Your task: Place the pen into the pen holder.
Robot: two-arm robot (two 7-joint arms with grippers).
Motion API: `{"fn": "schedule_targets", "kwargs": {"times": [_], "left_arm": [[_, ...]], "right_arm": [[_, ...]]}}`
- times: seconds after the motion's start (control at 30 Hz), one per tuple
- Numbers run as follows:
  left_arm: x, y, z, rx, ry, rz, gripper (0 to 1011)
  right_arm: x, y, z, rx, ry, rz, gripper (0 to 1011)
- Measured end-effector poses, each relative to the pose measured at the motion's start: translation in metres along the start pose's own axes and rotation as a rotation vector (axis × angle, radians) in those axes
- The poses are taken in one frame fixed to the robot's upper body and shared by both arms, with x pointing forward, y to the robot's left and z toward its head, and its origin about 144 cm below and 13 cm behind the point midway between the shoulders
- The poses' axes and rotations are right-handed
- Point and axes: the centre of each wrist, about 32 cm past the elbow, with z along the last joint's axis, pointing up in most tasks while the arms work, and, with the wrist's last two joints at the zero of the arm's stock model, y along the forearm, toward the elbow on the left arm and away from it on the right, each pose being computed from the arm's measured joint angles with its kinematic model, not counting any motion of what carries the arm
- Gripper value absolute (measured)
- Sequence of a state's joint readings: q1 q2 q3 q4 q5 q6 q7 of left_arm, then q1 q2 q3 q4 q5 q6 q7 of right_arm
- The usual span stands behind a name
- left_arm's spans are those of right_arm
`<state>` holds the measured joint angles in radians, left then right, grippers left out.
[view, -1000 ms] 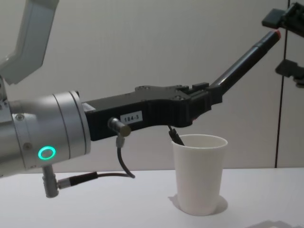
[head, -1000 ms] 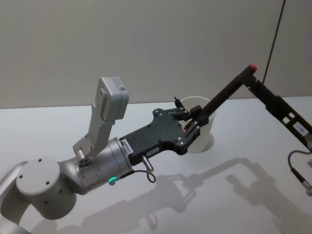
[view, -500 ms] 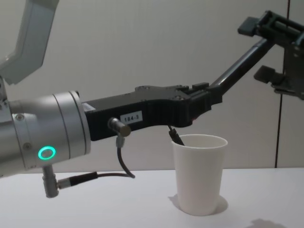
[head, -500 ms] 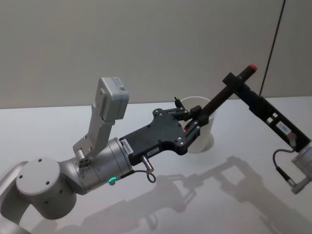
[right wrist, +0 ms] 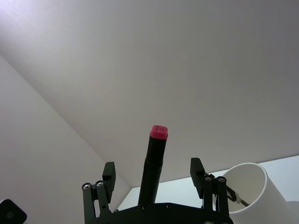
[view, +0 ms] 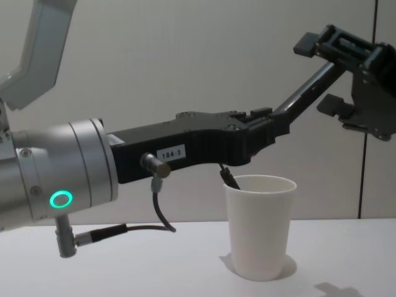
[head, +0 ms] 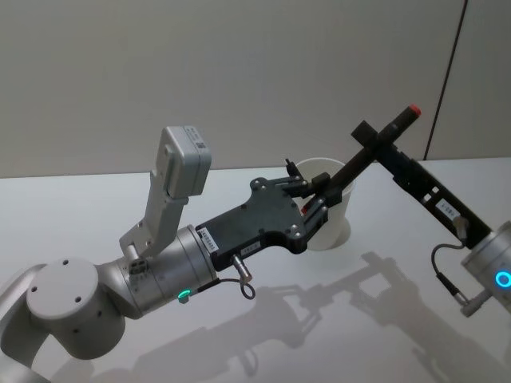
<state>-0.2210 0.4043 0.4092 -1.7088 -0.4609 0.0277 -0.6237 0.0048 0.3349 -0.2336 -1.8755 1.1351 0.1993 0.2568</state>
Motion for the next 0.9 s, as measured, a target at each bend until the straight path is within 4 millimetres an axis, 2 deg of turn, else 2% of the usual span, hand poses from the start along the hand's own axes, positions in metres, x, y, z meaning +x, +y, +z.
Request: {"fn": "schedule_targets", "kwargs": {"times": [0.23,0.37,0.5,0.53,0.7,0.73,0.83,0.9], "left_arm": [[0.0000,0.0000,0.0000,0.000,0.000,0.000,180],[0.0000,0.0000,0.0000,0.000,0.000,0.000,182],[0.0000,0.0000,0.0000,0.000,0.000,0.000,180],[0.0000,0.0000,0.0000,0.000,0.000,0.000,180],[0.0000,0.0000,0.0000,0.000,0.000,0.000,182],[0.0000,0.0000,0.0000,0.000,0.000,0.000,182],[0.0000,0.0000,0.0000,0.000,0.000,0.000,181],[0.0000,0.0000,0.0000,0.000,0.000,0.000,182]], "right_arm": [[0.0002,0.0027,-0.0034,0.005,0.007,-0.003,1001],[0.0002,0.0038,-0.0047,0.007,0.010,-0.004,927],[0.0003,0.0043,-0.0053,0.009,0.011,-0.005,812],[0.0003,0.0044,-0.0055,0.009,0.012,-0.006,812],[0.0002,0.0051,-0.0063,0.010,0.013,-0.006,633],[0.0002,0.0052,-0.0064,0.010,0.014,-0.006,633],[0.0003,0.0054,-0.0067,0.011,0.014,-0.006,487],[0.0003,0.0055,-0.0069,0.011,0.015,-0.006,446]]}}
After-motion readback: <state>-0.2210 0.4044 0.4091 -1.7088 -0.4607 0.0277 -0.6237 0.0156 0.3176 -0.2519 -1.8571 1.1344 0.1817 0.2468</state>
